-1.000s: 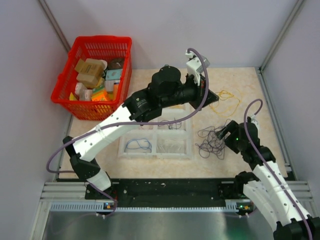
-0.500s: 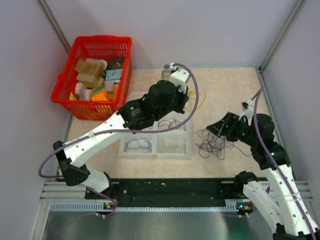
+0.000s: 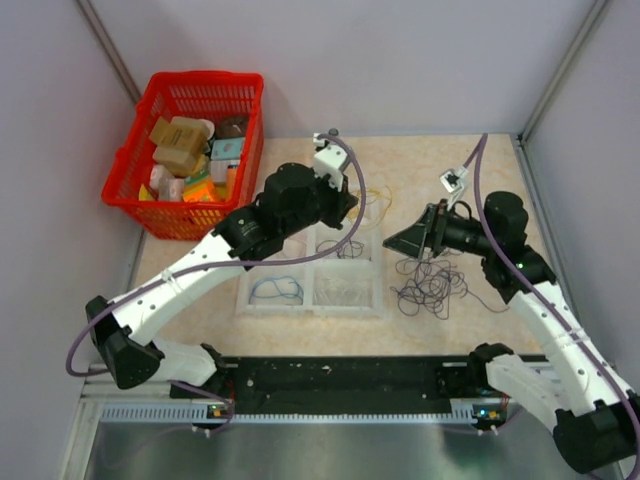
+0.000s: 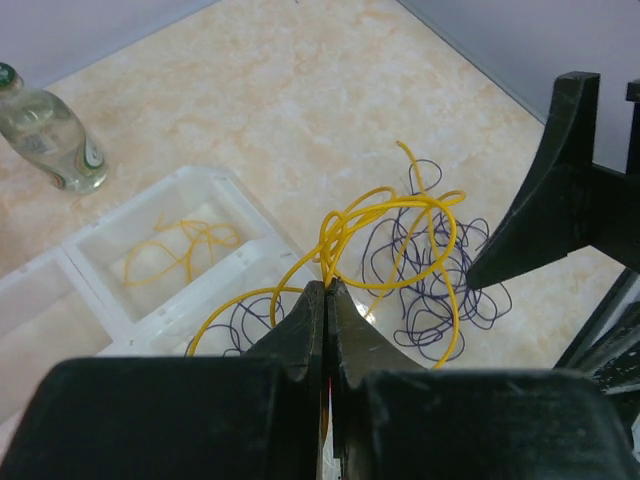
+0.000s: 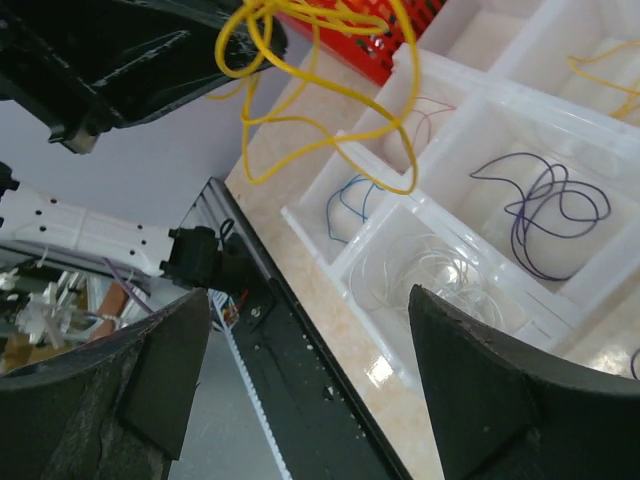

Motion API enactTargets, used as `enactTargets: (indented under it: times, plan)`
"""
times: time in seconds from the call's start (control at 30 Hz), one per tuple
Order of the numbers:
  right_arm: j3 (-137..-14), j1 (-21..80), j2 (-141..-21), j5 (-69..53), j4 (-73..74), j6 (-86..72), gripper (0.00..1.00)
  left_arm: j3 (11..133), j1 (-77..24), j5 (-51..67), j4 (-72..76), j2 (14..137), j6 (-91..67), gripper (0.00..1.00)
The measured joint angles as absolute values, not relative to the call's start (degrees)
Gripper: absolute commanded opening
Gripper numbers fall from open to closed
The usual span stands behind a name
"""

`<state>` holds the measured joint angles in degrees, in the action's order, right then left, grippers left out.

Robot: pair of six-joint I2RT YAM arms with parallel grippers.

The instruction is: Untangle the cables

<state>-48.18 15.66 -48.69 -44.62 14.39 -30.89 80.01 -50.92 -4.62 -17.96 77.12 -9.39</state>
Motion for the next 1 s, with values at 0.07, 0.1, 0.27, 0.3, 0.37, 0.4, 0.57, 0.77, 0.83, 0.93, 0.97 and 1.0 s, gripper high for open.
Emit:
enactTargets:
  times: [0.07, 0.1, 0.27, 0.3, 0.37, 0.4, 0.57, 0.77, 0.83, 0.93, 0.97, 1.0]
  plan:
    - [-48.9, 17.21, -52.05, -45.76, 12.32, -30.79, 0.77, 79.37, -48.45, -0.71, -18.28, 77.56, -10.31, 0.0]
    - [-49.45, 17.63, -53.82, -45.69, 11.81, -30.72, 0.77, 79.44, -47.86, 0.54, -18.31, 77.95, -10.57, 0.0]
    - [-53.25, 17.85, -59.86, -32.93, 17.34, -30.44, 0.74, 81.82, -44.99, 5.37, -21.65, 80.62, -12.36, 0.0]
    - [-53.93, 17.8, -60.62, -30.59, 18.9, -30.55, 0.73, 82.46, -44.73, 5.63, -22.52, 81.19, -12.56, 0.0]
    - [-55.42, 17.72, -62.26, -26.39, 22.92, -31.2, 0.73, 84.23, -44.27, 6.07, -25.5, 83.05, -12.88, 0.0]
    - [-56.07, 17.69, -62.89, -24.73, 25.39, -32.01, 0.74, 85.69, -44.12, 6.11, -27.94, 84.62, -12.99, 0.0]
    - [-59.81, 16.53, -62.67, -21.1, 35.2, -34.65, 0.75, 88.82, -43.0, 1.98, -37.71, 90.59, -14.59, 0.0]
    - [-67.09, 10.52, -64.73, -21.23, 40.38, -34.54, 0.74, 90.56, -37.15, 0.8, -41.8, 94.04, -14.52, 0.0]
    - [-69.12, 9.19, -67.37, -21.28, 41.6, -34.06, 0.74, 93.82, -36.25, 1.69, -40.73, 97.47, -13.96, 0.0]
    - [-71.33, 8.82, -71.31, -21.3, 44.31, -33.12, 0.74, 99.33, -36.18, 2.85, -38.54, 103.74, -13.8, 0.0]
    - [-71.7, 8.82, -72.25, -21.47, 45.23, -32.75, 0.73, 100.97, -36.18, 3.18, -38.04, 105.71, -13.8, 0.0]
    - [-72.07, 8.82, -72.95, -21.71, 46.48, -32.34, 0.74, 102.94, -36.14, 3.44, -37.39, 107.98, -13.78, 0.0]
